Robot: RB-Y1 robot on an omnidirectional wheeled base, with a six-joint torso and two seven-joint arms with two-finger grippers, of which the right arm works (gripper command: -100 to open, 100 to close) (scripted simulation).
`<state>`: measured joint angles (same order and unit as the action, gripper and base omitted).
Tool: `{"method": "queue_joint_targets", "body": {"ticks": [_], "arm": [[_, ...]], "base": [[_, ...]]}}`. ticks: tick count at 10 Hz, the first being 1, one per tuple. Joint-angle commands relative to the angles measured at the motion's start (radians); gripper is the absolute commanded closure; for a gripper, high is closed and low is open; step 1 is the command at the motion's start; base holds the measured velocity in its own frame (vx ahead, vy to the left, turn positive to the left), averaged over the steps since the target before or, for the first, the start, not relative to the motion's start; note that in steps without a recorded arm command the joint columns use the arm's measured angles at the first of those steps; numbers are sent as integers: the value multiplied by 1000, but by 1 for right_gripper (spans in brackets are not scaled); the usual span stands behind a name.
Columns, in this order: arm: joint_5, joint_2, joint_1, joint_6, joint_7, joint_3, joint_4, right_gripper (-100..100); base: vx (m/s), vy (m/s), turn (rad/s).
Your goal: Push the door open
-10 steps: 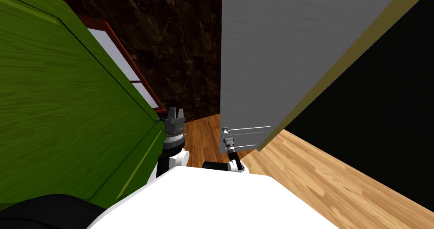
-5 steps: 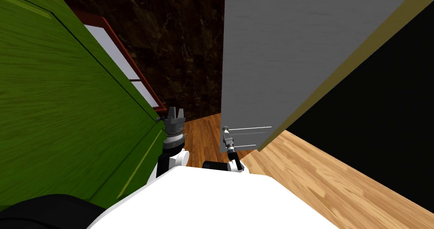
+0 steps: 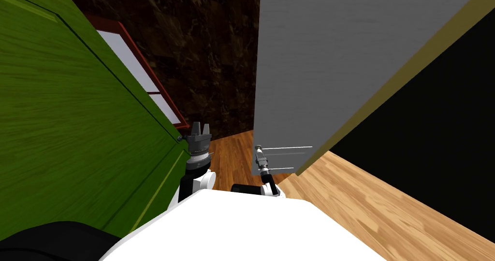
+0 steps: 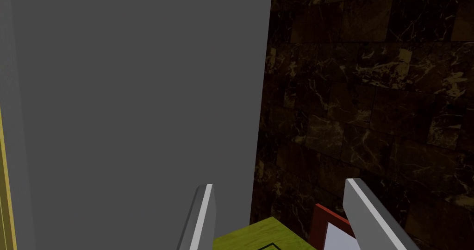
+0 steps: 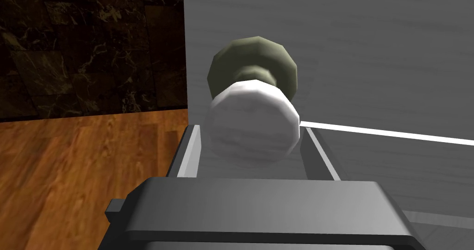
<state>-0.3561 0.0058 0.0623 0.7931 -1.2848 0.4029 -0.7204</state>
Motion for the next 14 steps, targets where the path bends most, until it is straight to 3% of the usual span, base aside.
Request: {"method": "queue_joint_targets", "body": {"ticks": [1, 7, 14], "arm": [[-11, -18, 14, 14, 0, -23, 7, 100], [-40, -48, 19, 19, 14, -74, 9, 100], [-70, -61, 25, 25, 29, -129, 11, 100]], "base": [[191, 67, -31], [150, 67, -39], [120, 78, -54]]}}
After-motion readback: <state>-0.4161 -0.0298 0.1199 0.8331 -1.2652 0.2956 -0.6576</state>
